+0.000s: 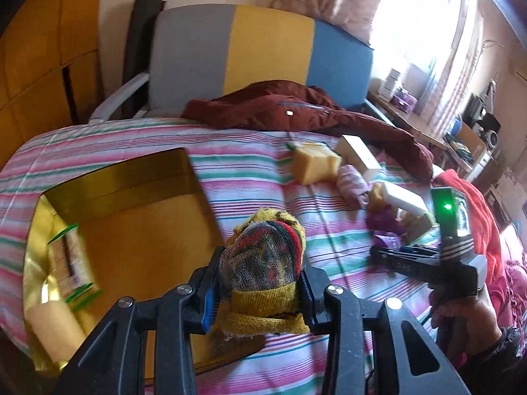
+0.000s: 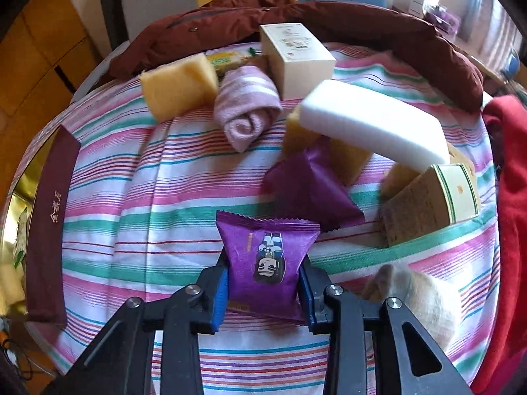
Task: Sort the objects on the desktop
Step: 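Grasp the yellow striped sock with the left tool while the right tool grasps the purple packet, then carry the sock and purple packet into the gold tray and release both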
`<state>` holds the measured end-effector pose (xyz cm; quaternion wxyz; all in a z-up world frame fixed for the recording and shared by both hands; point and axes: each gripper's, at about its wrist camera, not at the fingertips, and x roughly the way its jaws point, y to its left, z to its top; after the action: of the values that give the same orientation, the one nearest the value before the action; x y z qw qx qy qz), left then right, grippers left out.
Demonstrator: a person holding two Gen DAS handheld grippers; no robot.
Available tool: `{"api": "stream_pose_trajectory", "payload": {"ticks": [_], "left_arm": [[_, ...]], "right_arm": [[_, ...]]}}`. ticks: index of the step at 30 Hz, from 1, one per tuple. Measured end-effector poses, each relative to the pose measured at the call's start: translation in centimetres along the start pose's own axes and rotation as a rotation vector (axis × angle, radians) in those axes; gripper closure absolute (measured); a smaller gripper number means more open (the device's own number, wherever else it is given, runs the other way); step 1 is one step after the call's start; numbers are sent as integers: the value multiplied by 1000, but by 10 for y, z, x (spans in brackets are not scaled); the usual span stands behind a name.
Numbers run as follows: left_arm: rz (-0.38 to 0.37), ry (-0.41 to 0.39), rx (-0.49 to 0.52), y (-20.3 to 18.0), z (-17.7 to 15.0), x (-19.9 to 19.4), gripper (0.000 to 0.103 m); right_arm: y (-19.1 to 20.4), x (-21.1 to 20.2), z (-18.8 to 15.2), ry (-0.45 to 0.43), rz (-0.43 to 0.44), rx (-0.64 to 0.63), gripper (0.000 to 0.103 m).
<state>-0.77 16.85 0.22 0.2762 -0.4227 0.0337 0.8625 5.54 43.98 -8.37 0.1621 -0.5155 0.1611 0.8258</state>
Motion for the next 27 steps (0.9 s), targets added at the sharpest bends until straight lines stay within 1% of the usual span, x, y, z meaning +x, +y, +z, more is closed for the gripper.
{"api": "stream_pose_trajectory", "payload": {"ticks": [2,6,10,12,16,20,23,26,27], "left_arm": [[18,-6,-23,13,-2,-4,64],[68,-13,-83,46,-7,-11,64],[117,-16,-145,80,-13,-17,64],[152,-19,-177,99,-16,-22,64],[227,-44,-203,128,-20,-31,64],[267,-45,-239,153,-24,-32,64],[285,-49,-244,164,-25,-33,64],[292,-50,-255,172,-26,-32,64],[301,-46,-258,175,-27,-30,64]], "right_arm": [[4,-5,-1,-22,33,-19,67],[30,-7,2,-71,98,-94,67],[41,-16,2,-111,153,-139,67],[45,-21,2,-133,202,-142,67],[46,-35,-1,-160,332,-125,67],[58,-46,-4,-177,365,-133,67],[75,-54,-3,-190,382,-160,67],[100,-61,-1,-190,399,-203,67],[112,-62,2,-190,420,-222,67]]}}
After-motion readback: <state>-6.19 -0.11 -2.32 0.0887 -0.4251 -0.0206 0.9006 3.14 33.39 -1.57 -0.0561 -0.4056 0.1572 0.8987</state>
